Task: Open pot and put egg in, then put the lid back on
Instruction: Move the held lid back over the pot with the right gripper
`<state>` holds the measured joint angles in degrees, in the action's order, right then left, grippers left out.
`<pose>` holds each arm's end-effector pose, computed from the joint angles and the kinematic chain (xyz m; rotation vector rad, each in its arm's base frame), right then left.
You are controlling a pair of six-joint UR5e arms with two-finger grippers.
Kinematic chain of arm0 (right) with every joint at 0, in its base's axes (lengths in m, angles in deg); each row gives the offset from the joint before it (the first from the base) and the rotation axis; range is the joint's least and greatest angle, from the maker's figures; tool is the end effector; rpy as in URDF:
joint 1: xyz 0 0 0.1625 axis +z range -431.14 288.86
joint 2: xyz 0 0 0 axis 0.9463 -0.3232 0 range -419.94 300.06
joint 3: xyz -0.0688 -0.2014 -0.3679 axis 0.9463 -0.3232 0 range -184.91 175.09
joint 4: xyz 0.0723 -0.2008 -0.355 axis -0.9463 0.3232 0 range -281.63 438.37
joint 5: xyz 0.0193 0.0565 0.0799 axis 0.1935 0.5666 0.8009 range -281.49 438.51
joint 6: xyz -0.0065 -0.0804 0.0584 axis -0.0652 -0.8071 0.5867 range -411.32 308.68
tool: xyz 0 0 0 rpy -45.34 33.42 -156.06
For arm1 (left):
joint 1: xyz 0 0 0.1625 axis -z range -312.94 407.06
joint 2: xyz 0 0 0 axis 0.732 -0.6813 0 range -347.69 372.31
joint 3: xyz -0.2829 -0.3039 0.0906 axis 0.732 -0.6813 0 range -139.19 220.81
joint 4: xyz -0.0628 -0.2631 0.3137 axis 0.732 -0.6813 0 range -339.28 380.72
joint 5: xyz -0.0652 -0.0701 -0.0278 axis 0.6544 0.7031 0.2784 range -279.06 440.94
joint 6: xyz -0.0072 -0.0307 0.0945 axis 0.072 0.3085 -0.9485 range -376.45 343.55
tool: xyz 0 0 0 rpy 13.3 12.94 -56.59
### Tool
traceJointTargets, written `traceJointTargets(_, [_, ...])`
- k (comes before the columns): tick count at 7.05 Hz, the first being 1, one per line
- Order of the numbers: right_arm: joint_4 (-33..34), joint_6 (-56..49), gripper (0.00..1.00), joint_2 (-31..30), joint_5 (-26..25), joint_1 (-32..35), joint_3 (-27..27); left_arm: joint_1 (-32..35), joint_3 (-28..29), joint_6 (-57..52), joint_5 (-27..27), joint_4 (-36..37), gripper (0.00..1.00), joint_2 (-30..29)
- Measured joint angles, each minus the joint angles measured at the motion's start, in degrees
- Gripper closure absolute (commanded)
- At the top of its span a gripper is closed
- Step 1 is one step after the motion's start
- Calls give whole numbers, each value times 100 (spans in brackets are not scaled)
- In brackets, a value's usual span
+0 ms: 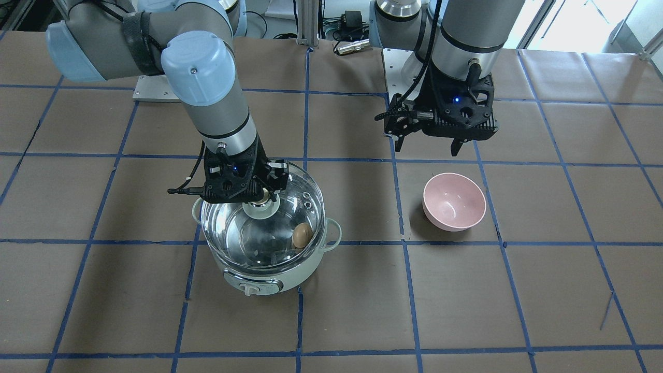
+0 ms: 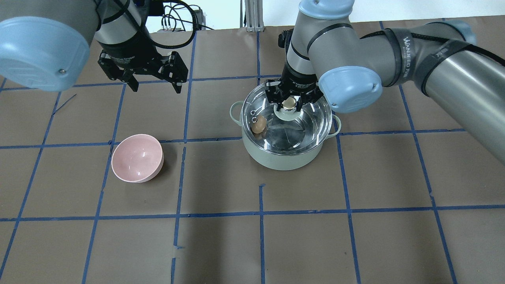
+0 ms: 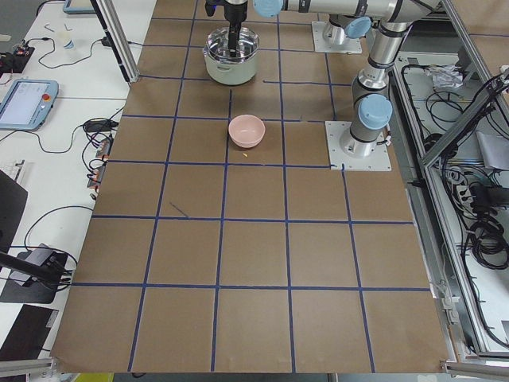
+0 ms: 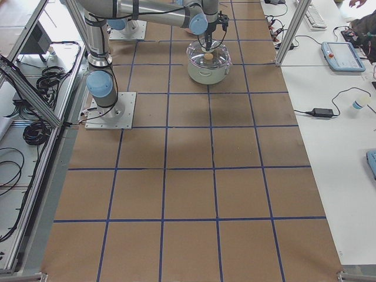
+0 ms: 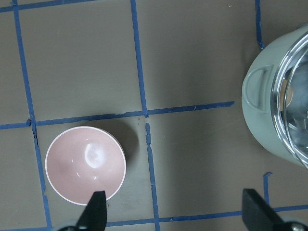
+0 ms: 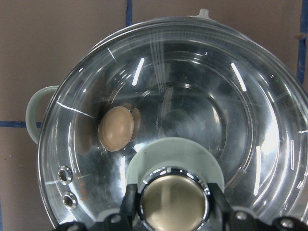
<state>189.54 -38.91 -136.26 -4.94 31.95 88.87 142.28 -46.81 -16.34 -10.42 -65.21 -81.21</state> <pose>0.2724 -0.5327 0.3655 -0.0235 3.0153 -0.0571 -0.1779 -0.5087 0.4846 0.1383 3.1162 -0.0816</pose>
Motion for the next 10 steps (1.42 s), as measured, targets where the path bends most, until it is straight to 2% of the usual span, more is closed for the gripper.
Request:
traceJointTargets(4, [6, 9, 75, -2, -8, 0, -12, 28, -12, 14, -14, -3, 0, 31])
traceJointTargets(5, [5, 13, 66, -3, -6, 0, -10, 35, -14, 20, -17, -3, 0, 34])
traceJointTargets(8, [121, 45, 59, 24, -5, 0, -1, 61, -18, 40, -26, -11, 0, 36])
traceJointTargets(9, [152, 52, 54, 41, -2, 0, 0, 63, -23, 51, -24, -11, 0, 36])
traceJointTargets(10, [168, 51, 42, 50, -3, 0, -1, 66, -22, 56, -23, -11, 0, 36])
